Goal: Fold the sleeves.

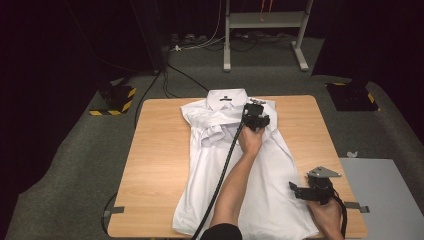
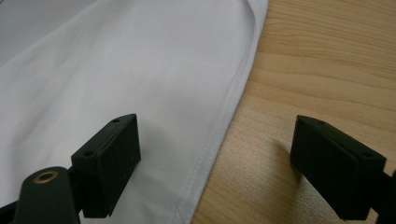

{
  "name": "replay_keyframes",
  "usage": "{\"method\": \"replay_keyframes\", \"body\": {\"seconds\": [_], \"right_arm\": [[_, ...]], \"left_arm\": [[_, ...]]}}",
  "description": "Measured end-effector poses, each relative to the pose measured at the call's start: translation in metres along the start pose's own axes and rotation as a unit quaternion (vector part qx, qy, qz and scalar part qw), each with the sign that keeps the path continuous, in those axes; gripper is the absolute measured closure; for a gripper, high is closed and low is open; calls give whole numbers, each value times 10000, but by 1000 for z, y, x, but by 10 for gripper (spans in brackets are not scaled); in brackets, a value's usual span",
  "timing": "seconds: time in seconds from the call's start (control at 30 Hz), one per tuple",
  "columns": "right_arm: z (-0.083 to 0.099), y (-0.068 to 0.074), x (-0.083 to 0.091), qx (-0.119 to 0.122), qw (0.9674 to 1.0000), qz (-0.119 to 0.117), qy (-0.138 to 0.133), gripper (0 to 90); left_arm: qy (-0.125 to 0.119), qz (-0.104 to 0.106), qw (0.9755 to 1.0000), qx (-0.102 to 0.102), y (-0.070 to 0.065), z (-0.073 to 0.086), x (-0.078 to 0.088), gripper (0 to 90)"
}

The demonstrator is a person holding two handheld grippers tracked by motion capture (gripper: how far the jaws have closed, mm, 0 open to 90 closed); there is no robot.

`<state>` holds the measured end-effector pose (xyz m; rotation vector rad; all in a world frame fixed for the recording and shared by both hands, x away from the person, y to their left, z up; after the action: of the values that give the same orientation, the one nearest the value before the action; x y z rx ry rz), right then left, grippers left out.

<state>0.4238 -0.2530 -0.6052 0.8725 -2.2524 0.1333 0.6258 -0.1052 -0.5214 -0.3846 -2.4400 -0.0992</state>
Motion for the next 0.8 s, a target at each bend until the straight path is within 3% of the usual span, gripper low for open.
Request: {"method": "replay_keyframes", "body": {"seconds": [0.47,0.8], "right_arm": [[0,1,0,15,10000,-9,4,157],[0,1,0,16,10000,-16,6,157]], "left_arm": [[182,-191,9992,-310,-2,7,0,307],[136,-172,9989,-426,-2,7,12,216]]}}
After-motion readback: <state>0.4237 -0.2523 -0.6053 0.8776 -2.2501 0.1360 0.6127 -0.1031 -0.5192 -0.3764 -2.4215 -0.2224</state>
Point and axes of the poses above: each handheld gripper's, and its own axes: x roughly backward along the jaws, z roughly out of its underside, y roughly to its left, the point moved 9 cm from there along -x, roughly forward along the jaws, and after that the axes turned 14 degrees about -z, right-handed, at the moved point
